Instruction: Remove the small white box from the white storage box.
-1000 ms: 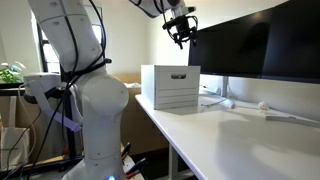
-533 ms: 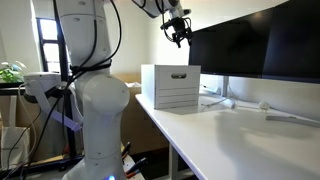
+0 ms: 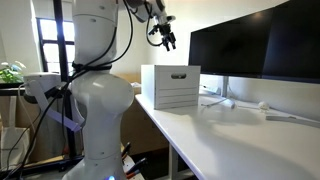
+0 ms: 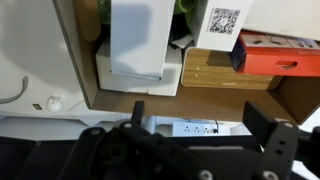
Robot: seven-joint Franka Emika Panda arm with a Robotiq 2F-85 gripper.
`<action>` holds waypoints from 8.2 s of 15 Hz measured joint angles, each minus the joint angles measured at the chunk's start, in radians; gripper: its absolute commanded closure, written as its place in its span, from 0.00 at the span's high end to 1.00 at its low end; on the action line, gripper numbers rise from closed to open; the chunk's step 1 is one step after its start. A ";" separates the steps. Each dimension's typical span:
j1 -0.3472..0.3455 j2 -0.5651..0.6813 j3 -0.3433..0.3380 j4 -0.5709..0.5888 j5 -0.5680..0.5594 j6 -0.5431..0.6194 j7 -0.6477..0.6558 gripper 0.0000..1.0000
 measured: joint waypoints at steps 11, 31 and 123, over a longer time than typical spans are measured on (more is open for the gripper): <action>0.136 0.186 -0.059 0.150 -0.034 -0.169 0.341 1.00; 0.108 0.182 -0.116 0.192 -0.026 -0.188 0.252 1.00; -0.012 0.065 -0.185 -0.158 0.270 -0.065 0.140 0.62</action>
